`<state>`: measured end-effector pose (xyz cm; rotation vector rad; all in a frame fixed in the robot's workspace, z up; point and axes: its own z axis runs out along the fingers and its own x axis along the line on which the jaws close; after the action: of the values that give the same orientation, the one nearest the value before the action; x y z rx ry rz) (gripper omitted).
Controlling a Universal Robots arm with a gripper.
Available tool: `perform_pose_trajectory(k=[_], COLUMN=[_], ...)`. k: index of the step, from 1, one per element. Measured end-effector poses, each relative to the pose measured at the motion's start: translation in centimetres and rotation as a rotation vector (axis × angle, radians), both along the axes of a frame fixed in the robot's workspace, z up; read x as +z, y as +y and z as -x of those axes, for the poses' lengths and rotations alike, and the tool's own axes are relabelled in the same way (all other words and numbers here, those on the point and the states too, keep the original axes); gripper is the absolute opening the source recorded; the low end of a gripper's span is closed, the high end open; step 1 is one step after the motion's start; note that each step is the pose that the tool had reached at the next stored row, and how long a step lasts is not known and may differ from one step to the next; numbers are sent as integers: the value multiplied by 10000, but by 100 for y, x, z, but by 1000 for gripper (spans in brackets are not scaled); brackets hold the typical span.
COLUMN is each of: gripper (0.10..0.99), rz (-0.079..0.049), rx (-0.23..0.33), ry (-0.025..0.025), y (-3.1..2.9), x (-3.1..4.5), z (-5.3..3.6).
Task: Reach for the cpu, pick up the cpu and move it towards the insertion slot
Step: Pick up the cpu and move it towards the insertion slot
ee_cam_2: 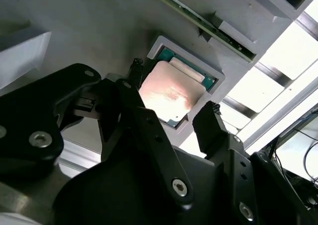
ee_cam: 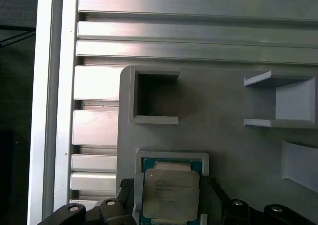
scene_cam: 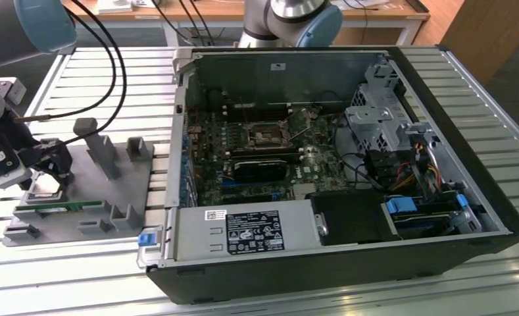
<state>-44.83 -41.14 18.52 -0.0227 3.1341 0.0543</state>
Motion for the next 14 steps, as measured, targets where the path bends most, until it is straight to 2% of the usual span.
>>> perform_pose_trajectory(k=[5,6,14], gripper=[671,600,584], rz=[-1,-1,0], rx=[1,0,0], ry=[-1,-1,8], y=[0,0,0], x=[-9,-9,-12], z=[-1,0,-1])
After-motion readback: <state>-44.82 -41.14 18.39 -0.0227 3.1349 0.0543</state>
